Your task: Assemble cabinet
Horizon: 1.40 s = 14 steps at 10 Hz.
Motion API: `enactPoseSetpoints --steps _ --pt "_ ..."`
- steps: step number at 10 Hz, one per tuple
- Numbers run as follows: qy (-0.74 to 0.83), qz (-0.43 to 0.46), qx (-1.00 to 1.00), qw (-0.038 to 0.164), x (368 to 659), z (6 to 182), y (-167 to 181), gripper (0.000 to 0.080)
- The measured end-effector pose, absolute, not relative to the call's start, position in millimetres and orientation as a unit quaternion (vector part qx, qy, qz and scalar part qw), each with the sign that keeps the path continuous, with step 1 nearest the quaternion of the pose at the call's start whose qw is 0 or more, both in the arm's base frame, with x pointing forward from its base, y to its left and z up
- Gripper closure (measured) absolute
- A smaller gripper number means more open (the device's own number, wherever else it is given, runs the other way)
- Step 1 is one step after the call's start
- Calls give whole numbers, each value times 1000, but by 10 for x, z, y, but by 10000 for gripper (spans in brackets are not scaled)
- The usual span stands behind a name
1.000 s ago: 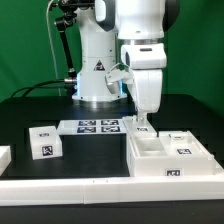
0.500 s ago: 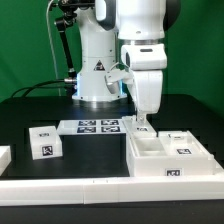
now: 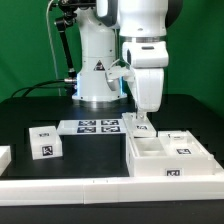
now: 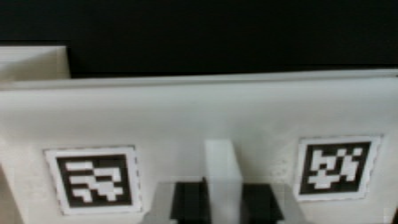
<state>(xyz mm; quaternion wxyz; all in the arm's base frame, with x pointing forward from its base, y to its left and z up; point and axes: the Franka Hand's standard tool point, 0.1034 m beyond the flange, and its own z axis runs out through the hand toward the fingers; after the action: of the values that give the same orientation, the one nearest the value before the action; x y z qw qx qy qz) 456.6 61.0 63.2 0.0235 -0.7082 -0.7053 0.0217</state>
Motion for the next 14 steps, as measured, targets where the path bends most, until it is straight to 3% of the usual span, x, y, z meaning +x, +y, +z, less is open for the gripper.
enactPoseSetpoints --steps 9,14 --pt "-705 26 -708 29 4558 644 648 731" --pt "-707 29 -705 44 4563 627 529 731"
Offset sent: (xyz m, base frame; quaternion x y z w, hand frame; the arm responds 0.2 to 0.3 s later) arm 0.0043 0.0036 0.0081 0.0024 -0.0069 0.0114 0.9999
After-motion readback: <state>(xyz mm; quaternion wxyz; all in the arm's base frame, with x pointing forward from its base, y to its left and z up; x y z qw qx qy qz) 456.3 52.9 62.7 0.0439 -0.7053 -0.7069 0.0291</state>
